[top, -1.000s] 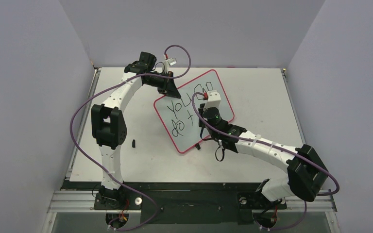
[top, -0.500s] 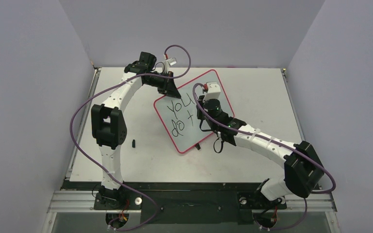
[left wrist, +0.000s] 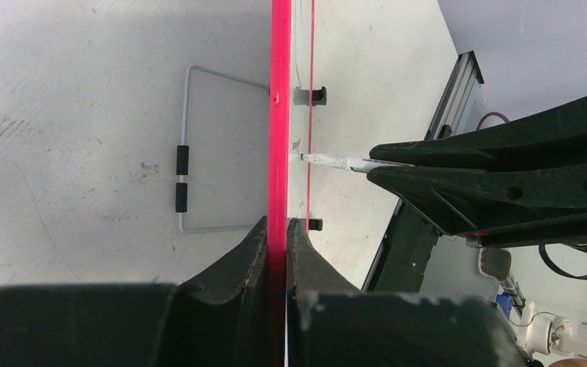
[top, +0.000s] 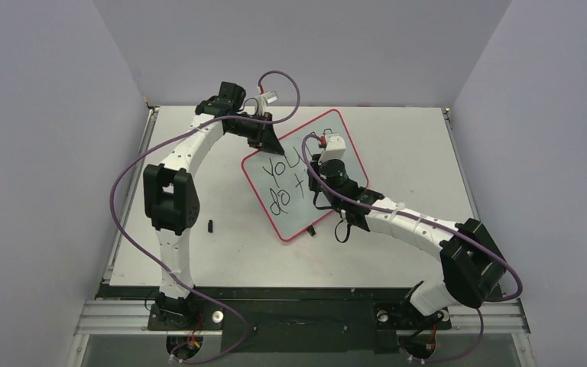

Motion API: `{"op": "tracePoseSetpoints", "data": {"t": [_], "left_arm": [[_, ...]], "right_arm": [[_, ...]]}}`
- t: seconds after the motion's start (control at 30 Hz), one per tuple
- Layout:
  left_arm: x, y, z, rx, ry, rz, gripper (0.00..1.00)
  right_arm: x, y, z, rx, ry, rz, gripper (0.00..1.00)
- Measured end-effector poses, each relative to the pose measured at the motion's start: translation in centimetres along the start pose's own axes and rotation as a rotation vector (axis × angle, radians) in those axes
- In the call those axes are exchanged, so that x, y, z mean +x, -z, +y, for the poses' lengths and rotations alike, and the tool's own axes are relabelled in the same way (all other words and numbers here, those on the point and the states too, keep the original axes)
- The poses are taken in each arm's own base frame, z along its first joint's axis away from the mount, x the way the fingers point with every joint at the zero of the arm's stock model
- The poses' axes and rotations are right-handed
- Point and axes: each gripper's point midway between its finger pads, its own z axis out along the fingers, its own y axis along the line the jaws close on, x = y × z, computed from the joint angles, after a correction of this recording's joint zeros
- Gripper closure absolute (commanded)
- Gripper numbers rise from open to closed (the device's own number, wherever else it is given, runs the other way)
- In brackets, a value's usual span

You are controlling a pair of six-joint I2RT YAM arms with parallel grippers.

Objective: Write a sentence on the whiteboard

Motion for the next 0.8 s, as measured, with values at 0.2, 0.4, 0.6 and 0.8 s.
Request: {"op": "tracePoseSetpoints", "data": {"t": [0.2, 0.4, 0.6, 0.8], "left_arm": [[0.0, 0.0, 0.0, 0.0, 0.0, 0.0, 1.0], [0.0, 0.0, 0.0, 0.001, 0.0, 0.0, 1.0], [0.0, 0.0, 0.0, 0.001, 0.0, 0.0, 1.0], [0.0, 0.0, 0.0, 0.001, -0.001, 0.0, 1.0]], "right_arm": [[1.8, 0.8, -0.9, 0.004, -0.025, 0.009, 1.0], [4.1, 1.9, -1.9, 0.012, -0.04, 0.042, 1.0], [5.8, 2.8, -2.1, 0.014, -0.038, 0.073, 1.0], [5.8, 2.9, -2.0, 0.017, -0.038, 0.074, 1.0]]}}
